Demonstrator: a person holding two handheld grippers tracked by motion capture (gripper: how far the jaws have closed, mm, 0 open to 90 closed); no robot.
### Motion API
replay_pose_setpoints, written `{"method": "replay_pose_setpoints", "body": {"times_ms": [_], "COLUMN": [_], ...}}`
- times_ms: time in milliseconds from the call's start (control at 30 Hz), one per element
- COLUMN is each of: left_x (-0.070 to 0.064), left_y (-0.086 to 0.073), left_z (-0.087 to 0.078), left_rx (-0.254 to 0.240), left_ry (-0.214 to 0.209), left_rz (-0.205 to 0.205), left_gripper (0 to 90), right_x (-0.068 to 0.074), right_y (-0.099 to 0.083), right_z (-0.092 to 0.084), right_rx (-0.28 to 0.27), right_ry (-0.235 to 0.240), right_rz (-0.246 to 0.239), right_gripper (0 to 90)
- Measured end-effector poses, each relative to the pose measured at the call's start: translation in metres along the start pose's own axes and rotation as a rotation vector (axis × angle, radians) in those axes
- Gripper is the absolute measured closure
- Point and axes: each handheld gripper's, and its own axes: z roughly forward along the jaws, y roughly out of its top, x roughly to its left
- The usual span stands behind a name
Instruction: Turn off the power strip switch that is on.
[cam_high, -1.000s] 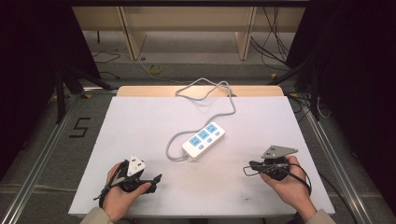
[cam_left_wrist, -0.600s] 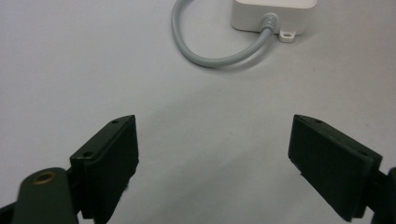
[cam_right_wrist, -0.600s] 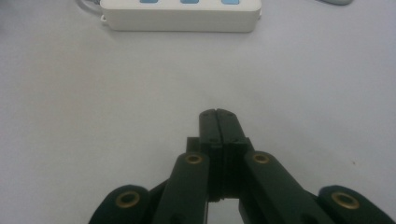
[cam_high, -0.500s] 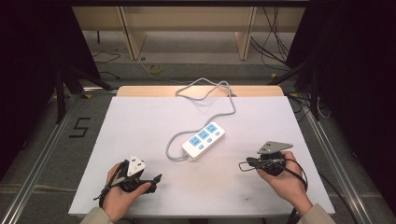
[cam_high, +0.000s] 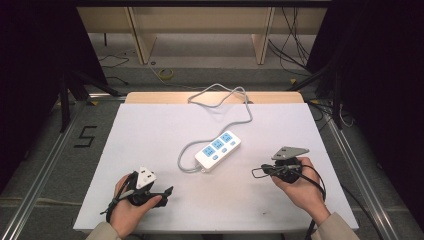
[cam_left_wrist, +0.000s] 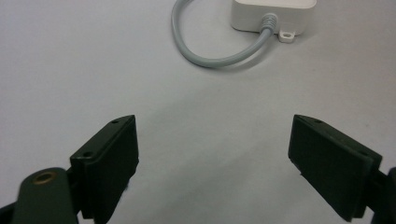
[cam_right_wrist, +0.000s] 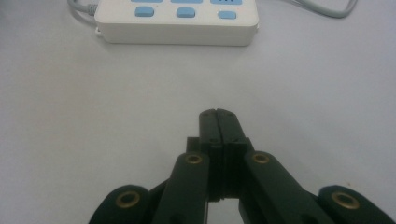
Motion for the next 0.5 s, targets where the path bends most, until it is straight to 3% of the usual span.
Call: {"method": "replay_pose_setpoints", "body": {"times_ms": [500], "left_x": [-0.0004], "left_y": [0.0000], "left_z": [0.0000], "left_rx": [-0.002], "left_ry": [0.000], "left_rz": [-0.002], "left_gripper": [15.7], "right_x": [-0.0026], "right_y": [0.0100], "right_z": [0.0040], "right_rx": [0.005], "right_ry": [0.003], "right_rz": [0.004], "right_gripper": [90.0]}}
